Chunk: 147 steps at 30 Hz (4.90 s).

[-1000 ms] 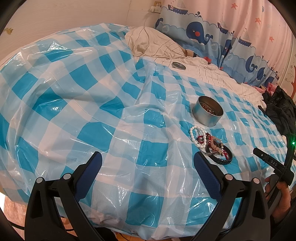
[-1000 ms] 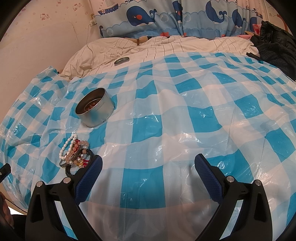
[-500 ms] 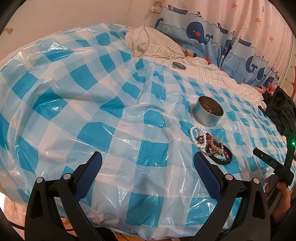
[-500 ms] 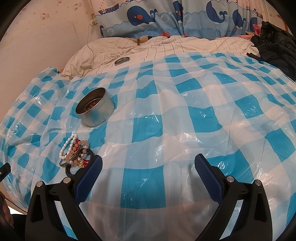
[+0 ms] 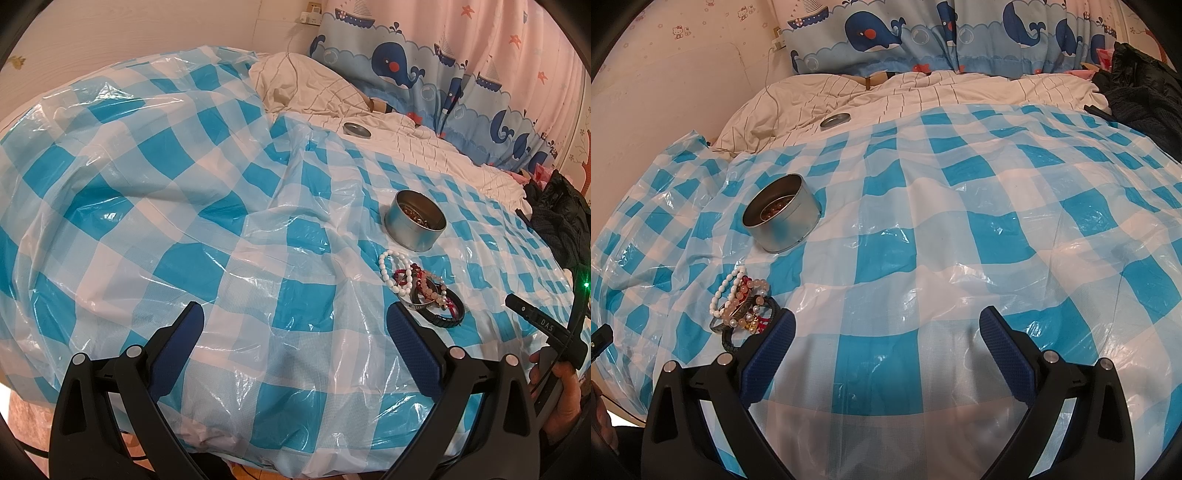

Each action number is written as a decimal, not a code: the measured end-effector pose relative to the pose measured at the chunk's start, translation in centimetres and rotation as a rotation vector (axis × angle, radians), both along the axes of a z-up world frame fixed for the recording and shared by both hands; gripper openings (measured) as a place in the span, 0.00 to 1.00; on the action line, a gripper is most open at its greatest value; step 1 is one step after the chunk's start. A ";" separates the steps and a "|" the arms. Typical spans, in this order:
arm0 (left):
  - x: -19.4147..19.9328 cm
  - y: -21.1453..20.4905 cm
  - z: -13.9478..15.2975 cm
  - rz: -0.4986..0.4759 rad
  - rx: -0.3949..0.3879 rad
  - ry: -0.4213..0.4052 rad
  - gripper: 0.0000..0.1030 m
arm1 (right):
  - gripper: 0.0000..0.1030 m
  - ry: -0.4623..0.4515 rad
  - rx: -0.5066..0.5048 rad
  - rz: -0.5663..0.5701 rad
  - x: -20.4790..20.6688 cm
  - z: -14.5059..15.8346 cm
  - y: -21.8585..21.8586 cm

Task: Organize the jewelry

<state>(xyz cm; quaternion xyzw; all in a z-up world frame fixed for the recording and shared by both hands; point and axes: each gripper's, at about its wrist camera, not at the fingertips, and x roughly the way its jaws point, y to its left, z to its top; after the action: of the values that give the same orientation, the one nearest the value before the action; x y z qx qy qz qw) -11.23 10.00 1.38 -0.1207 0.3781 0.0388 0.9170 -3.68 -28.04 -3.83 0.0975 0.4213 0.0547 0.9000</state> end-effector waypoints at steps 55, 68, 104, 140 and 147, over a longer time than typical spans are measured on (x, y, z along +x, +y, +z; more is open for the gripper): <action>0.0 -0.1 0.0 0.002 0.003 0.004 0.92 | 0.93 0.003 -0.002 0.003 0.2 0.0 0.4; 0.0 -0.2 0.0 0.001 0.005 0.004 0.92 | 0.93 0.005 -0.002 0.003 0.3 0.0 0.4; -1.4 -0.7 0.8 -0.013 0.022 -0.015 0.92 | 0.93 0.012 0.043 -0.014 0.1 0.6 0.1; -0.9 -1.9 0.9 -0.020 0.032 -0.021 0.92 | 0.93 0.016 0.054 -0.009 0.2 0.7 -0.5; -1.0 -1.7 0.9 -0.020 0.030 -0.019 0.92 | 0.93 0.016 0.054 -0.008 0.2 0.7 -0.5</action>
<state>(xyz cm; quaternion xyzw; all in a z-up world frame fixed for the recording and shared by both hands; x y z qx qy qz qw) -12.19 8.27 2.23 -0.1034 0.3698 0.0343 0.9227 -3.48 -28.52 -3.14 0.1238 0.4265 0.0617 0.8938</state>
